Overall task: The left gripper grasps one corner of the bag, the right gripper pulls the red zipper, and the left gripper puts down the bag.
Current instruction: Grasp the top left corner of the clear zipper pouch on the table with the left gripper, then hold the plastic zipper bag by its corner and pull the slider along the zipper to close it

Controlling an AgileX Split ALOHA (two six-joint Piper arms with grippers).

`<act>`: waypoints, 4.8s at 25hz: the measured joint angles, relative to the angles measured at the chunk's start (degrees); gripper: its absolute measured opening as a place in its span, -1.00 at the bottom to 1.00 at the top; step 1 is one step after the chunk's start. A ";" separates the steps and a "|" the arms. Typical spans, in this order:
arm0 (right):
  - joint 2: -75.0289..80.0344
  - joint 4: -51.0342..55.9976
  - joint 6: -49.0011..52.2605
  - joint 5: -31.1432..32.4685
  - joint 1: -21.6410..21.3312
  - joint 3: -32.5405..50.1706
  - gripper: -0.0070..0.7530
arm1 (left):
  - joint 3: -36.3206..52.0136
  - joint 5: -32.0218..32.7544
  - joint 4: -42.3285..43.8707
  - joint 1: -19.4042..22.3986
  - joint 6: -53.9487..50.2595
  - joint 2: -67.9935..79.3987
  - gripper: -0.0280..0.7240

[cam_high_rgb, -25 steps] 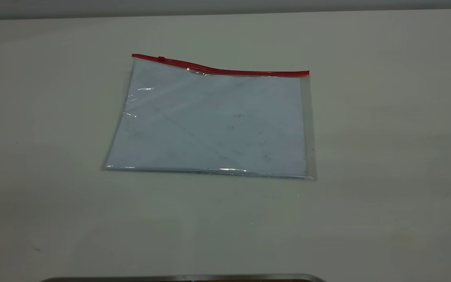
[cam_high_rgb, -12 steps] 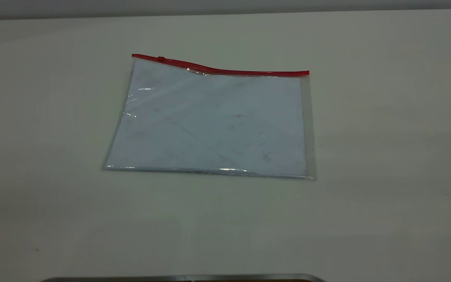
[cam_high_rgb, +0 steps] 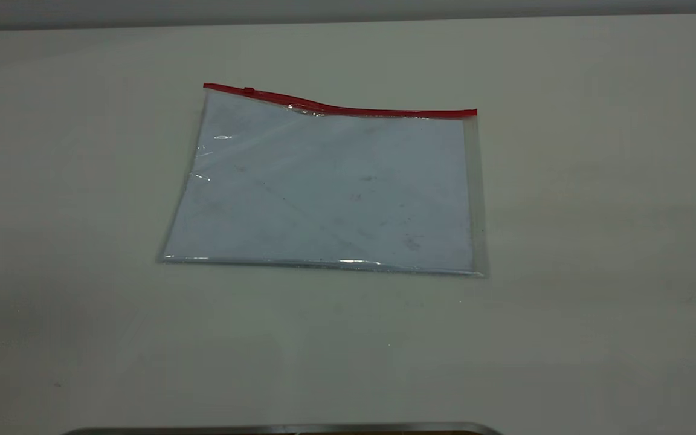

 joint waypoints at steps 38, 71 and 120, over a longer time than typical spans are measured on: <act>99.06 79.24 -87.38 -37.91 8.38 -24.63 0.40 | -22.96 -42.51 -37.57 0.00 40.27 92.18 0.58; 124.70 89.15 -91.91 -31.48 11.57 -45.38 0.40 | -71.36 -27.87 -58.36 -5.73 62.68 153.41 0.32; 154.79 89.65 -89.38 -13.41 18.90 -82.20 0.36 | -71.47 -13.50 -49.82 -9.05 97.45 145.80 -0.73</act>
